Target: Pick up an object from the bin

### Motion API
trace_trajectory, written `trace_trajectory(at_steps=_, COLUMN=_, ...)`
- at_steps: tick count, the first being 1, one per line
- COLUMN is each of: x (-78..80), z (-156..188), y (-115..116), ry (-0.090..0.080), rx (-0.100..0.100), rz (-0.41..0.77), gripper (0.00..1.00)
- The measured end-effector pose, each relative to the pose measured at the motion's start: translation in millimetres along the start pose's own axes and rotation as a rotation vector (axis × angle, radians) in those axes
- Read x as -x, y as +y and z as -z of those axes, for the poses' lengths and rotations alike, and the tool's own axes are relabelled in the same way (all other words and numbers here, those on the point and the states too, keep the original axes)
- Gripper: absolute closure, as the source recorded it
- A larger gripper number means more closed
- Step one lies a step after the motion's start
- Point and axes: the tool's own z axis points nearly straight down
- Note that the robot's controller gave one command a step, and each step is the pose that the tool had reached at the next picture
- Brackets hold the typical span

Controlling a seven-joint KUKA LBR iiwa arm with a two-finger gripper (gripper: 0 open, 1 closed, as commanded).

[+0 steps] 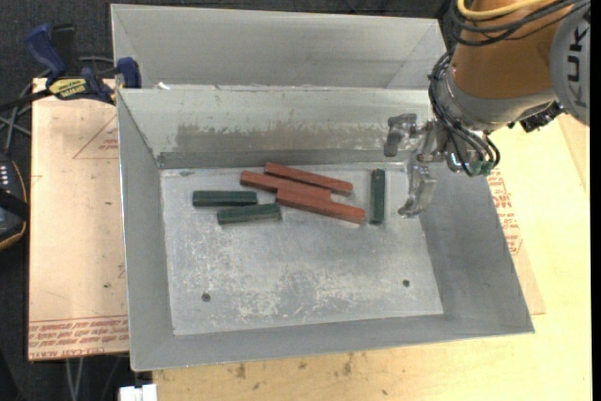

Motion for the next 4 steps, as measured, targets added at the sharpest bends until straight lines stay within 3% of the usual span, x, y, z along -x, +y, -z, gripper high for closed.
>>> trace_trajectory(at_steps=1, x=0.7, z=1.1, y=0.2, ry=-0.003, rx=0.000, rz=0.001, gripper=0.00)
trace_trajectory(at_steps=2, x=40.7, z=-66.2, y=64.0, ry=-0.010, rx=0.001, rz=-0.045, gripper=0.00)
trace_trajectory(at_steps=3, x=42.9, z=-79.8, y=85.9, ry=-0.001, rx=0.001, rz=-0.081, gripper=0.00)
trace_trajectory(at_steps=4, x=40.4, z=-108.2, y=81.3, ry=-0.003, rx=0.000, rz=-0.081, gripper=0.00)
